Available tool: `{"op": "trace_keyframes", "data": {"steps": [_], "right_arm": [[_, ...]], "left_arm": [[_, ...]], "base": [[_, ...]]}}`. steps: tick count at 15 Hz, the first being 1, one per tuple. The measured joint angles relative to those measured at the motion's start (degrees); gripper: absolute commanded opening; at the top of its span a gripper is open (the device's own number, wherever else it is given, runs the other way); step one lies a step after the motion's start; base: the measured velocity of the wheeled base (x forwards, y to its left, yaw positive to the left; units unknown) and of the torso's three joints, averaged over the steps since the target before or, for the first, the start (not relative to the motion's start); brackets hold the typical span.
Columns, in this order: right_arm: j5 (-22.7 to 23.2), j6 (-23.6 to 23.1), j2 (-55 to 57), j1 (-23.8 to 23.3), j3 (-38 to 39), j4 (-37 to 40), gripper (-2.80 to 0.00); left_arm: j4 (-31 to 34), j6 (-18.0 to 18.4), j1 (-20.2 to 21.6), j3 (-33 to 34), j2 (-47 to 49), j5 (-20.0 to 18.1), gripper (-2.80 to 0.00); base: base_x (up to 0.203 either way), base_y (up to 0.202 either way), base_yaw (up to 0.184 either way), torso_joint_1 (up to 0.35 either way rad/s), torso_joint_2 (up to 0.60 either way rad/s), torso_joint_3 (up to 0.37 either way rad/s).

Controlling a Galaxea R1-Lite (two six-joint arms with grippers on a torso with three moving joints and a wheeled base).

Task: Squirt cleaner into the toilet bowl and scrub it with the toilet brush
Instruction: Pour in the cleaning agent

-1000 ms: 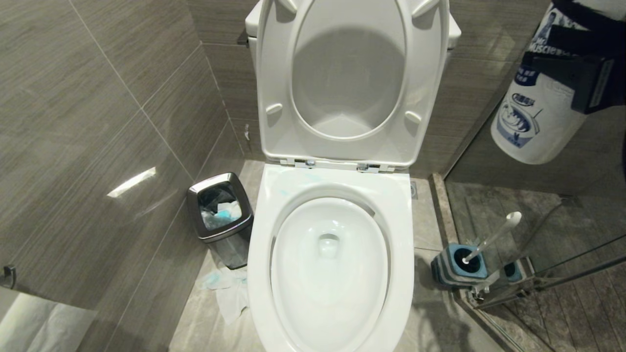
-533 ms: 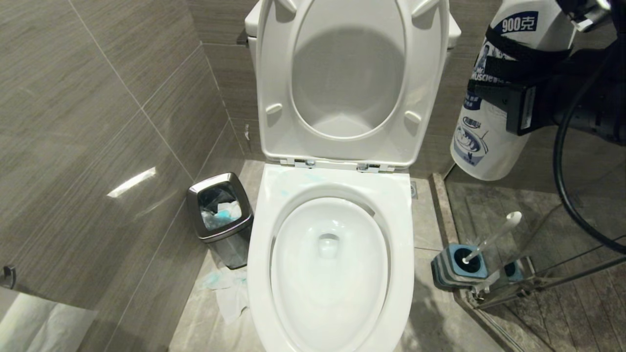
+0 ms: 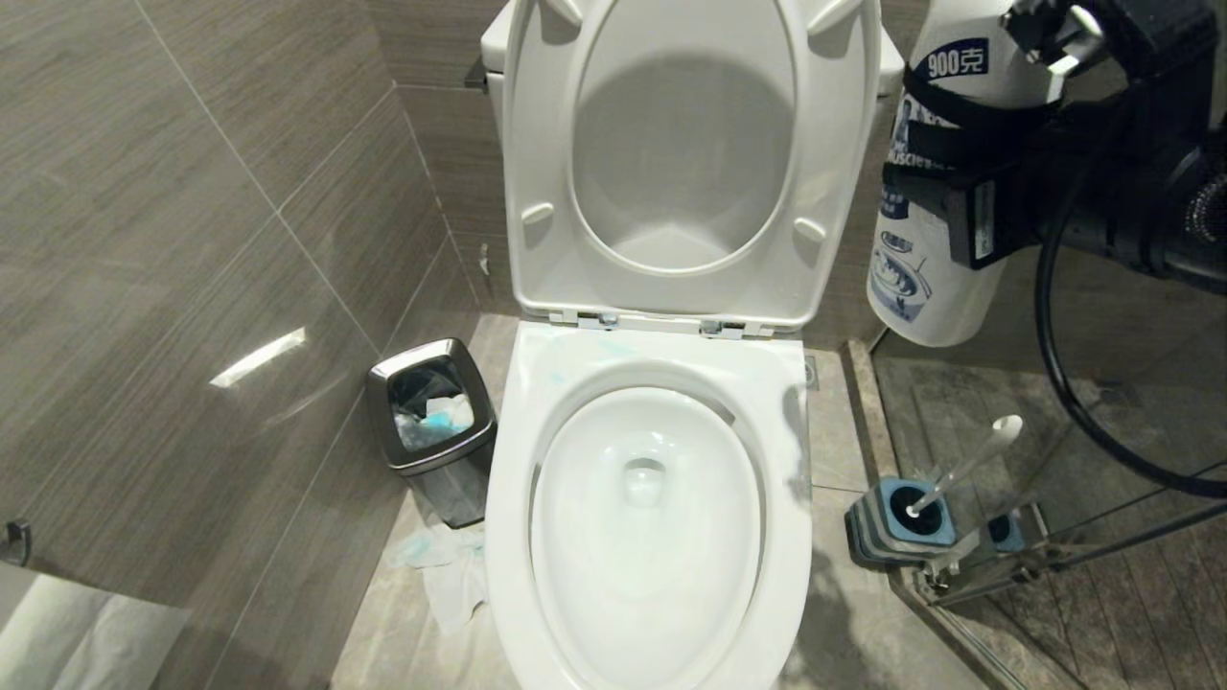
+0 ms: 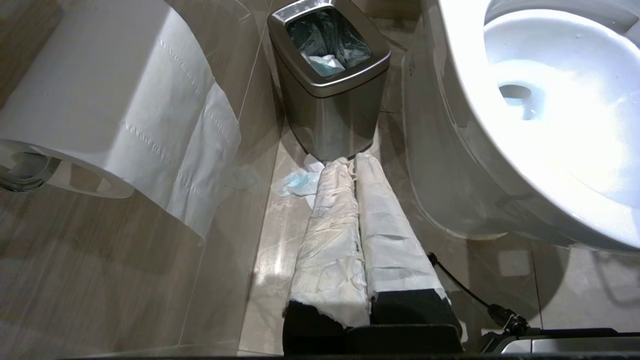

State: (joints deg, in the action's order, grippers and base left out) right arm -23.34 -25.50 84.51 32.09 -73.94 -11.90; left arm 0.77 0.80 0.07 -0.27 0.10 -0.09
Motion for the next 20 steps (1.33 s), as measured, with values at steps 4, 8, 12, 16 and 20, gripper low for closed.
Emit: {"op": "trace_keyframes", "data": {"steps": [4, 8, 12, 16, 20], "right_arm": [[-0.72, -6.81, 3.42, 0.21, -2.39, 0.09, -2.80], [-2.45, -12.54, 6.17, 0.41, -3.22, 0.19, -2.80], [-5.68, -18.63, 6.88, 1.05, -3.20, 0.20, -2.80], [-5.51, -27.77, 6.45, 1.32, -3.11, 0.21, -2.80], [-5.53, -35.01, 4.85, 2.60, -1.26, 2.37, -2.80]], "left_arm": [[0.02, -0.06, 0.00, 0.00, 0.00, 0.02, -2.80], [0.00, -0.19, 0.00, 0.00, 0.00, 0.02, -2.80], [0.00, -0.18, 0.00, 0.05, 0.00, -0.01, -2.80], [0.00, -0.20, 0.00, 0.02, 0.00, -0.01, -2.80], [0.02, -0.33, 0.00, 0.09, 0.00, 0.09, -2.80]], "base": [[0.000, 0.000, 0.000, 0.000, 0.00, 0.000], [0.000, 0.000, 0.000, 0.000, 0.00, 0.000], [0.000, 0.000, 0.000, 0.000, 0.00, 0.000], [0.000, 0.000, 0.000, 0.000, 0.00, 0.000], [0.000, 0.000, 0.000, 0.000, 0.00, 0.000]]}}
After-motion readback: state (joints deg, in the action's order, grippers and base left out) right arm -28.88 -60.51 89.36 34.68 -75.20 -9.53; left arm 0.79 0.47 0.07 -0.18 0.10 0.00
